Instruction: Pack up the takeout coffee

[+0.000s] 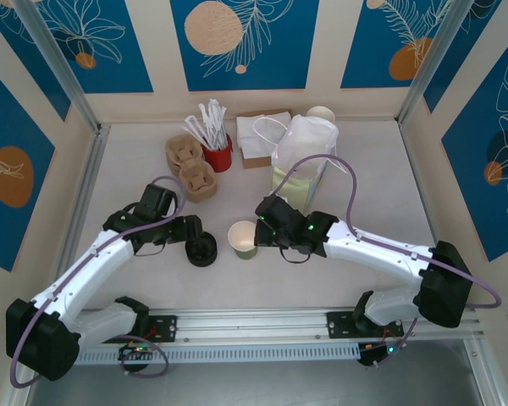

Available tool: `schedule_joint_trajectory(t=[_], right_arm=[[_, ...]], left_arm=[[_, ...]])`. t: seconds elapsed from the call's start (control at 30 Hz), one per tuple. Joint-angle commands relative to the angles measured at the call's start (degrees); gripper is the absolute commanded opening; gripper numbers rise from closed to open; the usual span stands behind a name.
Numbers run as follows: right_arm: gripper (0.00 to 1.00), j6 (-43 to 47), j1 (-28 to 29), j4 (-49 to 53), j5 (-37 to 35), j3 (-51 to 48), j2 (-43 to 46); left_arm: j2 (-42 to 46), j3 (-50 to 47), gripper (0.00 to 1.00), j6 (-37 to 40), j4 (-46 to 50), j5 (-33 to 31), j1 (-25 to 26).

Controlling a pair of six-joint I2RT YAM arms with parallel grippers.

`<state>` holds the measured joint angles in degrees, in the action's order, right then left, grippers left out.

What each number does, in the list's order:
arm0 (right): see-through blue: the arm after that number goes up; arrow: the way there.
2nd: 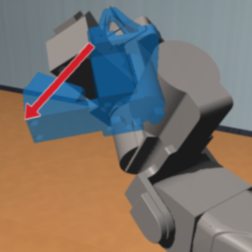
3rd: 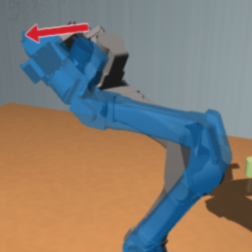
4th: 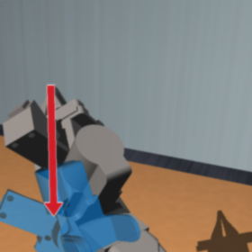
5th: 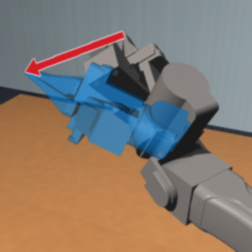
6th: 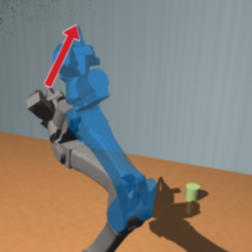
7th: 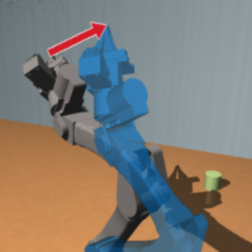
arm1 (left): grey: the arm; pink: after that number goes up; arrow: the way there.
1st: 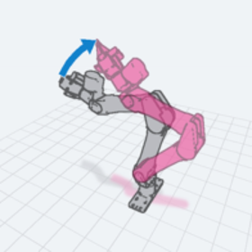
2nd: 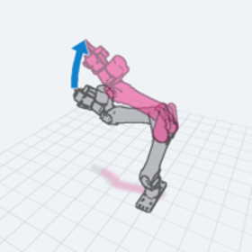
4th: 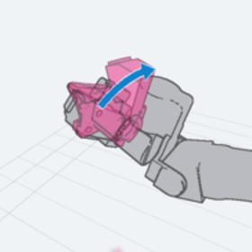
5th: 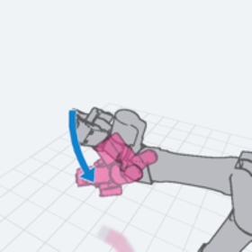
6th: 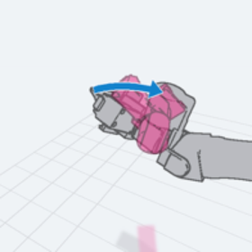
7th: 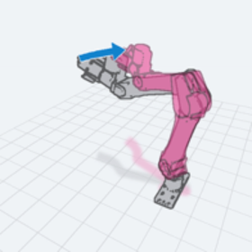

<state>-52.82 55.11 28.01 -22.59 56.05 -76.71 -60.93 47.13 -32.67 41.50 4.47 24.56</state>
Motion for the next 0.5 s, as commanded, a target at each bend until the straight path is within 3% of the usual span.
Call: schedule_joint_trajectory(t=[0.0, 0.4, 0.47], right_arm=[[0.00, 0.97, -0.70, -1.66, 0.11, 2.27, -1.82], [0.00, -0.66, -1.00, -1.53, -0.34, 2.46, -5.65], [0.10, -1.31, -1.06, -1.25, -0.10, 2.41, -5.82]], left_arm=[[0.63, -1.23, 0.76, -0.31, 1.26, 0.14, 0.75], [0.64, -4.22, 0.72, -1.37, -1.62, 2.04, 0.89], [0.26, -4.48, 0.70, -1.35, -1.83, 1.95, 0.93]])
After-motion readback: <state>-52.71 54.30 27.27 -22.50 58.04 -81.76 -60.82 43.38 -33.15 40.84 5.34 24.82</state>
